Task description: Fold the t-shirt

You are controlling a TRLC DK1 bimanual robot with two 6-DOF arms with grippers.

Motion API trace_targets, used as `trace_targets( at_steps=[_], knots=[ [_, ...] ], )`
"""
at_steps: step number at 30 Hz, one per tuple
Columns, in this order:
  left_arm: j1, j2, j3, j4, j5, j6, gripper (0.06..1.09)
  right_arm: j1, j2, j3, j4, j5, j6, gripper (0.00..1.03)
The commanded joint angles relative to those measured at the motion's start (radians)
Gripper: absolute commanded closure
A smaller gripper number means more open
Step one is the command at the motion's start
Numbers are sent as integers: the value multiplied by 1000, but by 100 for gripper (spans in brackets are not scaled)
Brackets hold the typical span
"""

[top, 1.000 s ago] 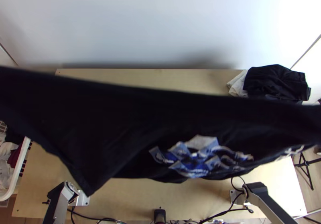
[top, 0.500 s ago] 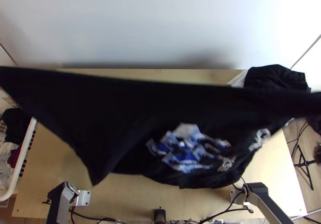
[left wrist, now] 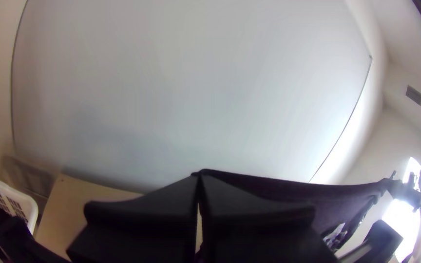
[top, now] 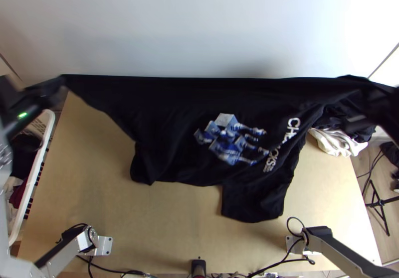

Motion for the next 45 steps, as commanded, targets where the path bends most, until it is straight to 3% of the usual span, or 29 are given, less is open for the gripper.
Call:
trace_targets(
  at_steps=[1, 17, 45],
  knots=[
    [-155, 178, -49, 117, -81, 45, 105, 58, 121, -97, 83, 48, 52, 100],
    [-185, 574, 139, 256, -216, 137, 105, 66, 533, -112, 367, 59, 94, 100],
    [-267, 1287, 800, 287, -408, 186, 105, 18, 1106, 194, 505, 129, 80, 100]
  ],
)
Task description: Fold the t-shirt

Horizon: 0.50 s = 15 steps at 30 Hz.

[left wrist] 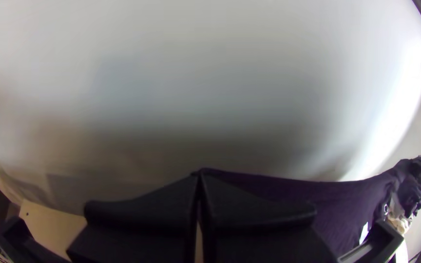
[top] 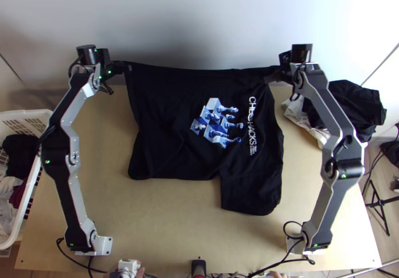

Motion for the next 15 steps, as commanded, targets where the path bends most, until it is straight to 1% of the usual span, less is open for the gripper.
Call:
trace_targets(
  at_steps=[1, 5, 9, 15],
  knots=[
    [-16, 167, 184, 17, -49, 21, 105, -2, 134, 92, 18, 33, 9, 100],
    [-39, 213, 209, 67, -63, 67, 105, 5, 182, 143, 18, 50, 15, 100],
    [-52, 231, 198, 75, -84, 63, 105, 8, 208, 151, 18, 58, 15, 100],
    [-52, 247, 150, 98, -86, 62, 105, 8, 234, 125, 18, 72, 20, 100]
  ],
)
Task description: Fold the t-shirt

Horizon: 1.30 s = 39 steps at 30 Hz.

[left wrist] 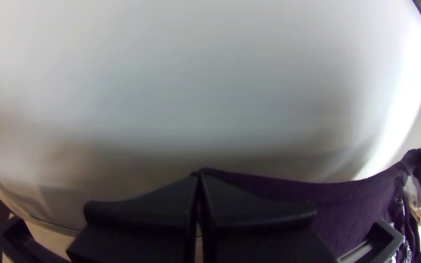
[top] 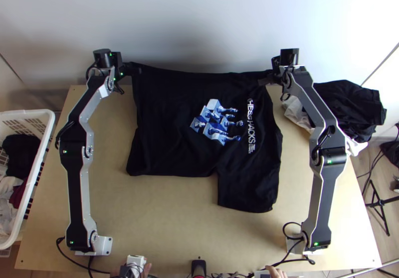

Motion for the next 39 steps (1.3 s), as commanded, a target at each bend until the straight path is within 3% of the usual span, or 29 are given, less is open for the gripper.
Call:
trace_targets(
  at_steps=[1, 11, 28, 39],
  knots=[
    [-9, 40, -22, 20, -11, 8, 105, 4, 43, -6, 2, 13, 9, 100],
    [-6, -67, -107, -32, 35, -41, 105, 13, -64, -111, 1, 16, 52, 100],
    [-9, -429, -631, 96, 90, -38, 105, 56, -418, -599, 54, 15, 94, 100],
    [-24, -551, -854, 142, 104, -40, 105, 44, -449, -705, 59, 16, 94, 100]
  ],
)
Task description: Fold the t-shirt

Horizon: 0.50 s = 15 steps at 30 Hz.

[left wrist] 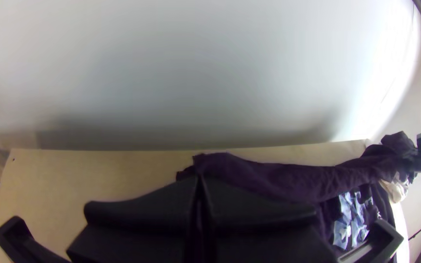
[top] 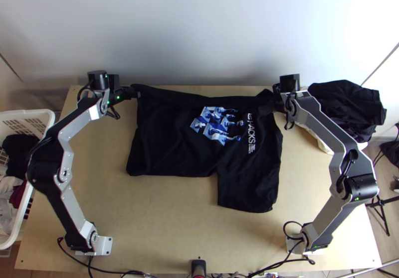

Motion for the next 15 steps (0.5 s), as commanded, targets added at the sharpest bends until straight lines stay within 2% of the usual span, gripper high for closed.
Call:
trace_targets(
  at_steps=[1, 15],
  knots=[
    [-7, -93, -150, 30, 7, -2, 105, -13, -33, -77, 11, 1, 1, 100],
    [1, -240, -363, 35, 12, 8, 105, -40, -50, -129, 23, 1, 1, 100]
  ],
)
